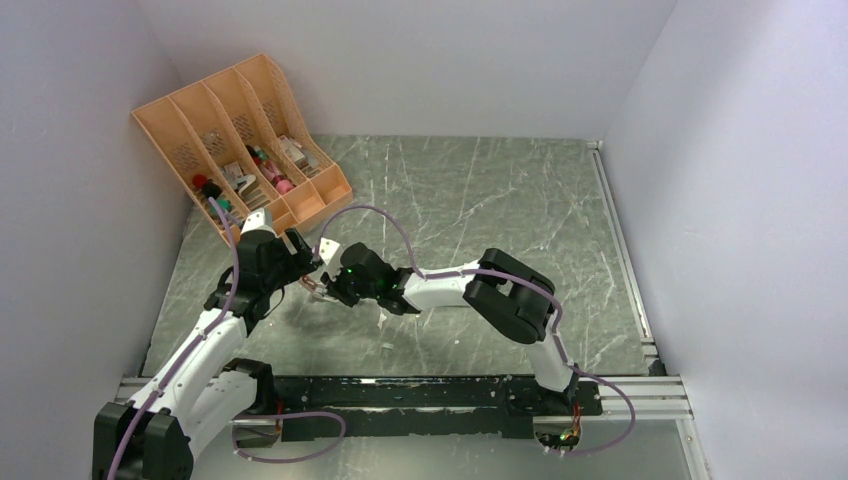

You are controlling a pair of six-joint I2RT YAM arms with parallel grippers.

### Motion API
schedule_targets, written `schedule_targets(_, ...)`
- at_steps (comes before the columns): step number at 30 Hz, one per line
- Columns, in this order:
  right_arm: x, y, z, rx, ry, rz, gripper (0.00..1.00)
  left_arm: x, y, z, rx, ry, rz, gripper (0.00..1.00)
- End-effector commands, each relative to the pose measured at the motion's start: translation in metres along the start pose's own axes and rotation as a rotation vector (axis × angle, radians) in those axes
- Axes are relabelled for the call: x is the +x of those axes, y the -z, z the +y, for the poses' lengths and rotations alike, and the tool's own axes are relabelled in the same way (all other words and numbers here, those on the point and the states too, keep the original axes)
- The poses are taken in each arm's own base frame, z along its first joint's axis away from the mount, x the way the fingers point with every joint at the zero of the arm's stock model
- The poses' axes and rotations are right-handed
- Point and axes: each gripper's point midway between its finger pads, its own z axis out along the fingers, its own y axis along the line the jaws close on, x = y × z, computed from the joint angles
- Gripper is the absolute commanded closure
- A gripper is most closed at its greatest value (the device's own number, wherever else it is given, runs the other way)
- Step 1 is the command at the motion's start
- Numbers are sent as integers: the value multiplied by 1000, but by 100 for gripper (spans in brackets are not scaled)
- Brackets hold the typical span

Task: Load the staples into the stapler
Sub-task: Install the staple into the stapler.

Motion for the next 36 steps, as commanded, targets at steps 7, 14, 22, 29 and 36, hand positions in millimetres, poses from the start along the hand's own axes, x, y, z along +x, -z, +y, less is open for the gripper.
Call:
schedule_targets(7, 4, -6, -3, 18, -1, 24, 82, -5, 1, 0, 10, 4, -20, 17)
schedule_targets(14, 6, -6, -3, 22, 5, 40, 82, -5, 1, 0, 11, 4, -21, 17)
schedule_targets(22, 9, -7, -3, 18, 13, 56, 82, -4, 0, 0, 10, 4, -20, 17)
schedule_targets(29, 10, -7, -9, 49, 17, 69, 82, -5, 0, -1, 12, 3, -22, 17)
schedule_targets(36, 12, -5, -15, 77, 29, 86, 82, -5, 0, 0, 7, 4, -22, 17)
